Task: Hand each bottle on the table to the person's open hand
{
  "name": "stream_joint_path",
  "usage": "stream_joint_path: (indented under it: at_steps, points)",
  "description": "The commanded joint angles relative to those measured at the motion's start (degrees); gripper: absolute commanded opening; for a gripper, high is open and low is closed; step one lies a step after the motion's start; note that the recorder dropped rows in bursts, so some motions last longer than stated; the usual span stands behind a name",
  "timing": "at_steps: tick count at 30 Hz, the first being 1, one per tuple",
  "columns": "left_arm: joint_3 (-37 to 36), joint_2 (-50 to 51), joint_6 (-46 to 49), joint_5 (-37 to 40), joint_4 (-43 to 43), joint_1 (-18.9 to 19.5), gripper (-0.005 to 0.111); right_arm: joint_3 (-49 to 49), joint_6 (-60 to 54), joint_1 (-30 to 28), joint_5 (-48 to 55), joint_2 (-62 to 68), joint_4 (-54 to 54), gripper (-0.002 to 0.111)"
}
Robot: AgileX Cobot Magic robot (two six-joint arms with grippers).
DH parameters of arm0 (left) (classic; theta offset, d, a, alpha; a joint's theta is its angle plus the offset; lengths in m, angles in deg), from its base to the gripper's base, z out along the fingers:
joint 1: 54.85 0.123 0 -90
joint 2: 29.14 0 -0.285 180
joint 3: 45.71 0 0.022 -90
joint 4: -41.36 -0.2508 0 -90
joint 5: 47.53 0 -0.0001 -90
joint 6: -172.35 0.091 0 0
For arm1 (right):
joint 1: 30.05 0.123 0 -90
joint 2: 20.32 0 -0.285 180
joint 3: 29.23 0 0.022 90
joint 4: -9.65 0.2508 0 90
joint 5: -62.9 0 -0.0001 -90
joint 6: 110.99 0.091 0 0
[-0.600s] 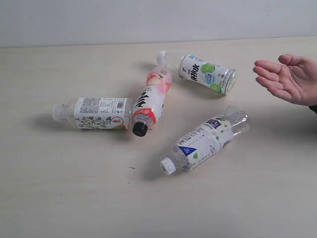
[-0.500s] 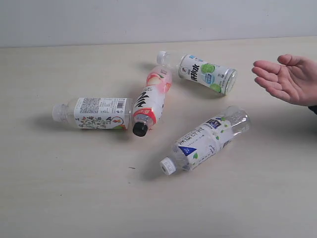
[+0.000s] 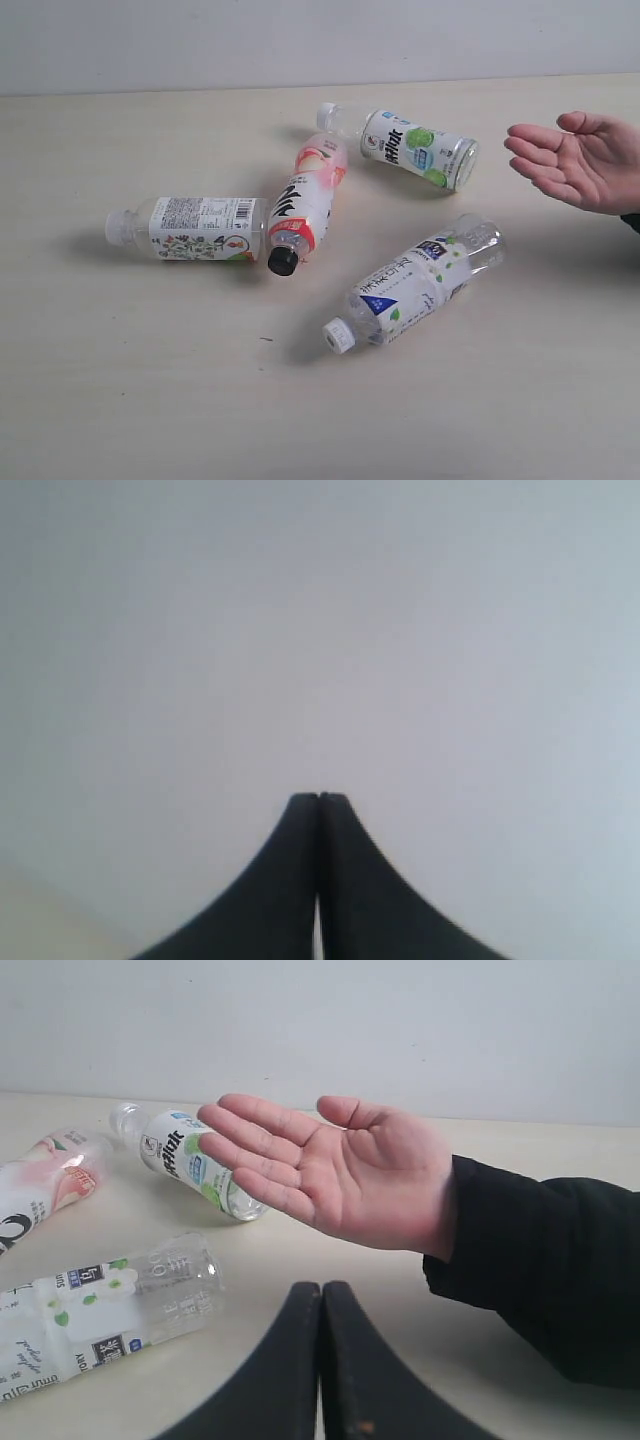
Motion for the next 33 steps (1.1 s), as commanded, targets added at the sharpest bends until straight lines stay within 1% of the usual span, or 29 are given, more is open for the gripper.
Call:
stream_joint_path:
  at_steps: [1,4,6,8,10,12,14,16,19,22,24,27,29,33]
  points:
    - [8.04,1.37,-5.74,-16.41,0.33,0.0,0.0,-0.33,-0.05,0.12,-0.45,-0.21,-0.11,0.0]
    - [23.92,9.87,-1.47,-3.12,-5.51,0.0,0.0,-0.33,-0.05,0.12,-0.45,-0.21,-0.11,0.0]
    - [35.64,18.73,-2.29,7.9,-14.0,0.0,0.0,-0.33,-0.05,0.12,-0.45,-0.21,-0.23,0.0]
    - [44.99,27.28,-3.32,17.45,-20.7,0.0,0.0,-0.33,-0.05,0.12,-0.45,-0.21,-0.23,0.0]
    - [53.36,36.6,-2.43,27.31,-23.44,0.0,0.0,-0.33,-0.05,0.12,-0.45,-0.21,-0.23,0.0]
    - [59.63,45.43,0.77,35.61,-23.39,0.0,0.0,-0.33,-0.05,0.12,-0.45,-0.21,-0.23,0.0]
    - [63.42,53.1,3.89,39.59,-21.76,-0.11,0.0,-0.33,-0.05,0.12,-0.45,-0.21,-0.23,0.0]
    - [66.16,60.06,10.43,41.95,-17.72,-0.72,0.0,-0.33,-0.05,0.12,-0.45,-0.21,-0.23,0.0]
    - [70.62,70.55,24.12,47.11,-12.91,-2.95,0.0,-0.33,-0.05,0.12,-0.45,-0.21,-0.23,0.0]
    - [76.08,80.03,39.26,54.15,-7.74,-6.29,0.0,-0.33,-0.05,0.12,-0.45,-0.21,-0.12,0.0]
    - [79.7,85.1,47.09,59.11,-4.61,-8.23,0.0,-0.33,-0.05,0.12,-0.45,-0.21,-0.12,0.0]
    - [85.32,91.96,53.37,66.64,-1.07,-10.94,0.0,-0.33,-0.05,0.24,-0.45,-0.21,-0.12,0.0]
    - [89.47,96.17,55.82,72.85,-0.69,-12.24,0.0,-0.33,-0.05,0.5,-0.45,-0.21,-0.12,0.0]
    - [97.74,102.85,62.7,87.96,-1.05,-13.26,0.0,-0.33,-0.05,0.91,-0.45,-0.21,-0.12,0.0]
